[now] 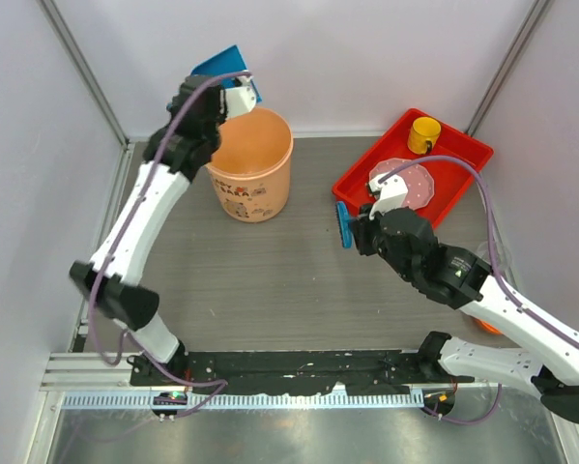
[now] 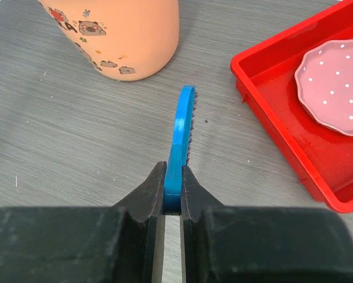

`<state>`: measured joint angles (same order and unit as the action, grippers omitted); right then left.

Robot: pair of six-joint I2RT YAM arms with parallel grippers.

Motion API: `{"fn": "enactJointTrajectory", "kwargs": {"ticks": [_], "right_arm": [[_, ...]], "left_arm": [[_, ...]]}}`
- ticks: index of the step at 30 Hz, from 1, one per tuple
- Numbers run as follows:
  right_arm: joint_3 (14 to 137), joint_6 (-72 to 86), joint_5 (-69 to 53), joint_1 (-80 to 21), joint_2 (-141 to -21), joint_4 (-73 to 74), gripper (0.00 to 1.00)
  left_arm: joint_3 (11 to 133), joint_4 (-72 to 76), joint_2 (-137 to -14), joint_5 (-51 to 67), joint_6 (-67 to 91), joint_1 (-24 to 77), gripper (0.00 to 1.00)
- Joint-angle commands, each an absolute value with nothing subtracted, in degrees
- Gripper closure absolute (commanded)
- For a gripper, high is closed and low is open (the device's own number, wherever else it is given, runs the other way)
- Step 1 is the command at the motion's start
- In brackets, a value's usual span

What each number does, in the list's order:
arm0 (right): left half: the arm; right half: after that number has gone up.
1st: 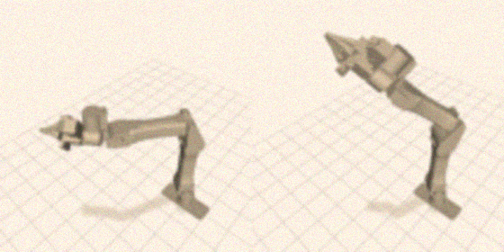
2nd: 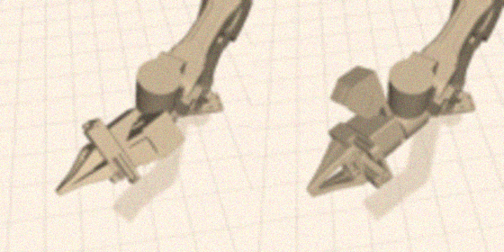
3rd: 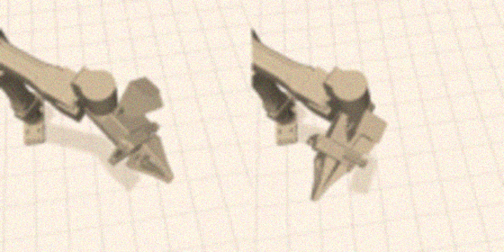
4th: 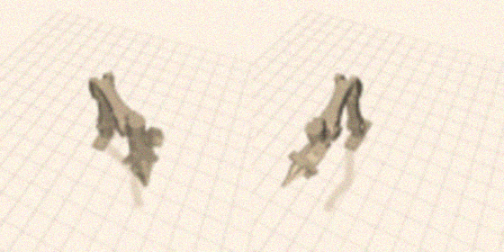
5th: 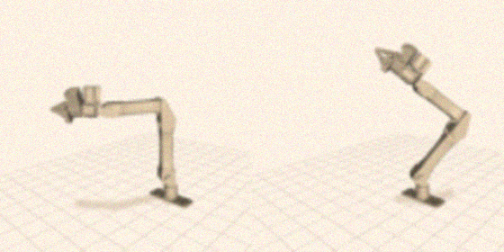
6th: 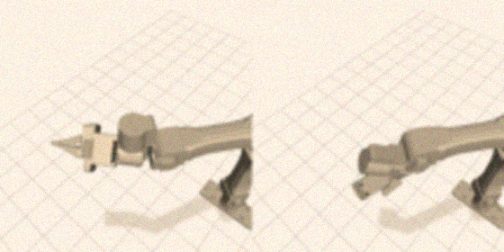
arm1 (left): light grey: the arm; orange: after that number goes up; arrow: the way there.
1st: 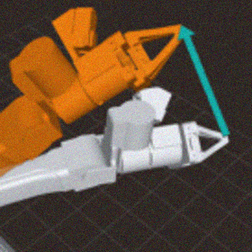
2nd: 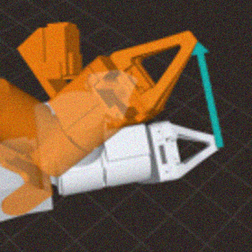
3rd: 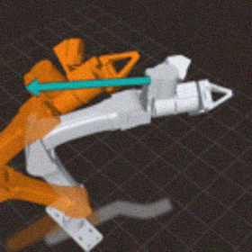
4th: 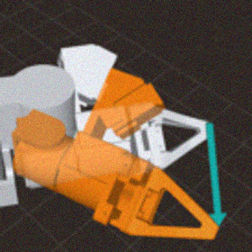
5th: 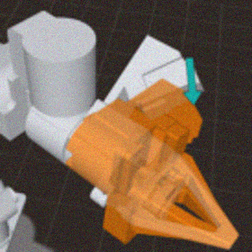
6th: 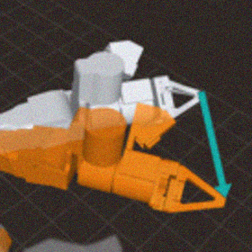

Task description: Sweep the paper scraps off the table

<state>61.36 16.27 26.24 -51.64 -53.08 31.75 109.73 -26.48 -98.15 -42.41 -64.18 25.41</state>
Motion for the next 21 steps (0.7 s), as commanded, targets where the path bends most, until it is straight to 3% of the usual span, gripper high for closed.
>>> {"fn": "enactJointTrajectory", "kwargs": {"ticks": [1,5,10,21], "right_arm": [[61.9,14.9,26.4,-51.6,-51.9,29.1,0.99],[62.8,13.8,26.1,-51.6,-53.1,29.1,0.99],[63.5,12.7,24.8,-51.6,-54.9,28.0,0.99],[63.1,13.6,22.9,-51.6,-56.0,27.2,0.99]], "left_arm": [[113.6,-71.0,-84.6,-14.0,-33.2,25.3,1.0],[95.0,-78.3,-74.5,2.3,-31.5,25.3,1.0],[70.9,-77.2,-67.9,5.2,-31.5,25.3,1.0],[54.7,-61.4,-82.0,2.6,-27.9,25.5,1.0]]}}
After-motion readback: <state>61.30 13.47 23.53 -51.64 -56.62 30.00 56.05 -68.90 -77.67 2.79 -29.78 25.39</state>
